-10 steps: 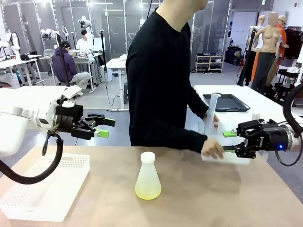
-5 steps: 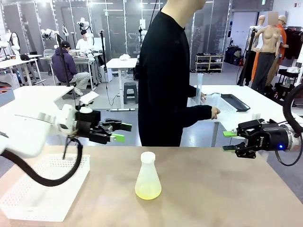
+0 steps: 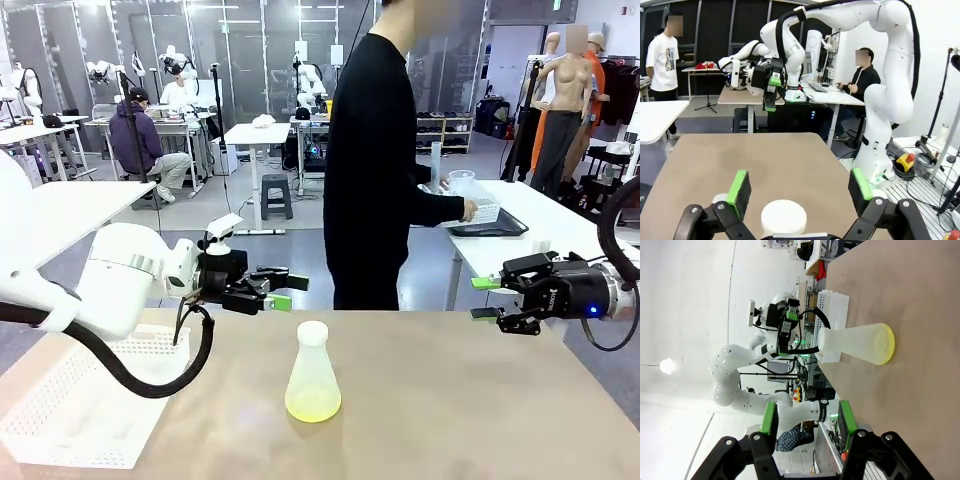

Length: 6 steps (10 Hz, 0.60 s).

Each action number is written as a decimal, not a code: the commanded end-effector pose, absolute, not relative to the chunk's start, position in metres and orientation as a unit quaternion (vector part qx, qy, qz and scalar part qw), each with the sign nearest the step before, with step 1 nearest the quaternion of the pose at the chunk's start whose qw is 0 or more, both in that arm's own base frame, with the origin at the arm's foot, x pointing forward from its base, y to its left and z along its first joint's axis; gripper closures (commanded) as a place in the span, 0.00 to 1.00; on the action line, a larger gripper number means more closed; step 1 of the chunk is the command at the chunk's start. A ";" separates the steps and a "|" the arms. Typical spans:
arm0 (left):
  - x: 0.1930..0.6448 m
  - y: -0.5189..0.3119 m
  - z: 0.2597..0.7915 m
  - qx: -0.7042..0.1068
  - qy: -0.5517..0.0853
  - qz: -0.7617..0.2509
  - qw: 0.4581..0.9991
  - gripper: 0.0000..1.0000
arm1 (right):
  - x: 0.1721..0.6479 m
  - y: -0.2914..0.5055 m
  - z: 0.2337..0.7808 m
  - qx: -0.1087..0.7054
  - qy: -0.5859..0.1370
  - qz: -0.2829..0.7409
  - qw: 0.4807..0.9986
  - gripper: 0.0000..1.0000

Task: Prepare the solutions needed for the experiment.
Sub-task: When the human places the Big flask in the center of the table, pick up the Big flask and place it in the left Organizing basket.

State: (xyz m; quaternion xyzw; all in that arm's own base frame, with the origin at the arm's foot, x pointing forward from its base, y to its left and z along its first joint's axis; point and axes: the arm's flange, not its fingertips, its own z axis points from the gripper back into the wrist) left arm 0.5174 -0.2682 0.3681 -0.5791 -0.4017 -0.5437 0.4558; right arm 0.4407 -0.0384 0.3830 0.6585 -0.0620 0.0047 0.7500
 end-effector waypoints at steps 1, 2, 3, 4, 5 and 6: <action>0.509 -0.262 0.381 -0.574 -0.408 -0.545 0.455 0.00 | 0.441 -0.038 0.384 0.660 -0.062 0.007 0.748 0.38; 0.509 -0.262 0.381 -0.574 -0.408 -0.545 0.455 0.00 | 0.441 -0.038 0.384 0.660 -0.062 0.007 0.748 0.38; 0.517 -0.267 0.371 -0.577 -0.403 -0.544 0.456 0.00 | 0.441 -0.038 0.384 0.660 -0.062 0.007 0.748 0.38; 0.538 -0.268 0.357 -0.573 -0.402 -0.559 0.444 0.00 | 0.441 -0.038 0.384 0.660 -0.062 0.007 0.748 0.38; 0.549 -0.267 0.347 -0.582 -0.390 -0.568 0.432 0.00 | 0.441 -0.038 0.384 0.660 -0.062 0.007 0.748 0.38; 0.556 -0.264 0.342 -0.582 -0.393 -0.569 0.428 0.00 | 0.441 -0.038 0.384 0.660 -0.062 0.007 0.748 0.38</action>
